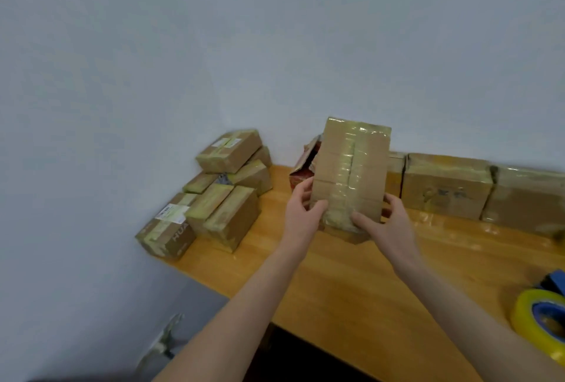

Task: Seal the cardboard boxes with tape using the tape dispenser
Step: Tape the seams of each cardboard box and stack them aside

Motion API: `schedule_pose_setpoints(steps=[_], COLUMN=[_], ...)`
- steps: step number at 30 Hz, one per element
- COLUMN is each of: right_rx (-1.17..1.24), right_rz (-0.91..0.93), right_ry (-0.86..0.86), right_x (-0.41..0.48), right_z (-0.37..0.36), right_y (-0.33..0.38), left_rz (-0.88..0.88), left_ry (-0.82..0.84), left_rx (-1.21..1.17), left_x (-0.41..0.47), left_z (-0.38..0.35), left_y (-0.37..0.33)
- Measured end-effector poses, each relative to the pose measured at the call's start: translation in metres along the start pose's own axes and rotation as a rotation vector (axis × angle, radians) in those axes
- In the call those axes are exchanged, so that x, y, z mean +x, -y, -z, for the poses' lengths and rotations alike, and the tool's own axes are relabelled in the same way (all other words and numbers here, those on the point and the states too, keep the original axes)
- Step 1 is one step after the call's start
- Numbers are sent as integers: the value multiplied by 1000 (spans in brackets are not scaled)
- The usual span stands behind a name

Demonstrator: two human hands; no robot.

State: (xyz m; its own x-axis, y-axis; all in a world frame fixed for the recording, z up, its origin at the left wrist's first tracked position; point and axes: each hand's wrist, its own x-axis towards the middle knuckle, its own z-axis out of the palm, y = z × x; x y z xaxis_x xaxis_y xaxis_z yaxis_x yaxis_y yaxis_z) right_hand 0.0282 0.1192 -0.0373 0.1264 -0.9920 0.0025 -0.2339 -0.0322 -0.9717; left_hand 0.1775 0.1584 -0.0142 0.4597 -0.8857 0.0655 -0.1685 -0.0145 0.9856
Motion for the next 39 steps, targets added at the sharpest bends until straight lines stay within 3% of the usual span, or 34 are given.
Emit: schedule_pose_setpoints(steps=[7,13,23,32,35,39], right_rx=[-92,-96,-98,-218,-236,-260], right_rz=[89,-21,-36,-119,-101,-47], right_ry=[77,189,213,295,279,98], right_x=[19,64,102,130,138,148], right_z=[-109,-247,-477,-560,-551,-508], right_y=[47,74,118,103,104,101], left_rz=[39,37,86,104,-2,-144], left_ry=[-154,-125,-165,-75,-102,-54], left_rx=[18,115,508,1015,1039,937], left_x=[49,134,259,299,301,307], left_z=[106,224,417,452,437,393], left_y=[9,43,76,108,91,73])
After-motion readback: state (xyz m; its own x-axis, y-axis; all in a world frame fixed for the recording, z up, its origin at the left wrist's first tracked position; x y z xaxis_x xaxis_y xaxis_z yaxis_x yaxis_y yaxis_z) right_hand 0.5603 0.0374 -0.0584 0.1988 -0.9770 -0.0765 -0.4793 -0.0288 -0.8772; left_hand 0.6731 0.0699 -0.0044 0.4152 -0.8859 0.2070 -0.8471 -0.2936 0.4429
